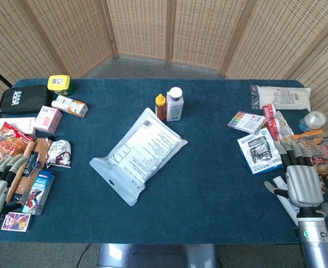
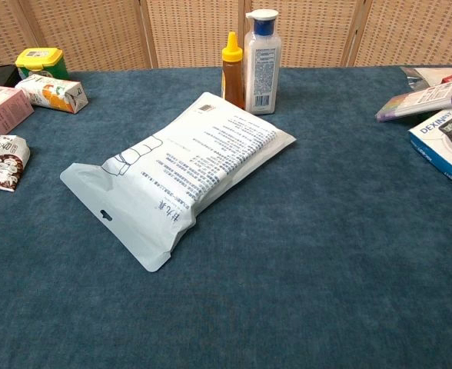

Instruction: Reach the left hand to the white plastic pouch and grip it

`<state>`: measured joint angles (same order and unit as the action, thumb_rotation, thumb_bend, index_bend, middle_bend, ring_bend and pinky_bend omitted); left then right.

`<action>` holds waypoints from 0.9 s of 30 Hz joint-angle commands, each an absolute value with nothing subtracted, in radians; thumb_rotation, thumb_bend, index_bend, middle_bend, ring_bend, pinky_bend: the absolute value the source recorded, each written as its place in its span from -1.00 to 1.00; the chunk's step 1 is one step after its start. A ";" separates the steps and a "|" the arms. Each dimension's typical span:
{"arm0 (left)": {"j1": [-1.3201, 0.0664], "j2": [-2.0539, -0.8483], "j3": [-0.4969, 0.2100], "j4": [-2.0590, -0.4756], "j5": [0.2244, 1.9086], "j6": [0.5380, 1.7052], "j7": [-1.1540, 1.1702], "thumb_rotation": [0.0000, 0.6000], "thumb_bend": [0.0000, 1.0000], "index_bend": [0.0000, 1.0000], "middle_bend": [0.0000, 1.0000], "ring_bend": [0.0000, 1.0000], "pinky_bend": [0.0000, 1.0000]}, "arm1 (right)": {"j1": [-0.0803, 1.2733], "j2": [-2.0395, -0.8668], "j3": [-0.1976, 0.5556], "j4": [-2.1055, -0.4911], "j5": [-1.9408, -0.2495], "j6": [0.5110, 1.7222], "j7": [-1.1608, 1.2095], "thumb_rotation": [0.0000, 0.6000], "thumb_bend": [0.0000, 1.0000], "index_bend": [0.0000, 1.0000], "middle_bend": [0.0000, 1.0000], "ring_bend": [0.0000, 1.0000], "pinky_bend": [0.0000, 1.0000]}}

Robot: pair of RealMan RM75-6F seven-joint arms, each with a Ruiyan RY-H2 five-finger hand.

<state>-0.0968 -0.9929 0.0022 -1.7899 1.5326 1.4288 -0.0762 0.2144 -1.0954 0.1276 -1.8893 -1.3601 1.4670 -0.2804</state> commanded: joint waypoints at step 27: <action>-0.255 -1.126 0.005 -1.617 1.595 1.226 0.030 1.00 -0.21 -1.00 -1.00 -1.00 -1.00 | 0.171 -1.062 0.131 -1.936 -1.372 1.492 -0.272 1.00 -0.79 -1.00 -1.00 -1.00 -1.00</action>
<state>-0.2348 -1.1061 0.0066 -1.6297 1.5837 1.2430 0.0119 0.1711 -1.0628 0.1304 -1.9352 -1.3731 1.4922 -0.2720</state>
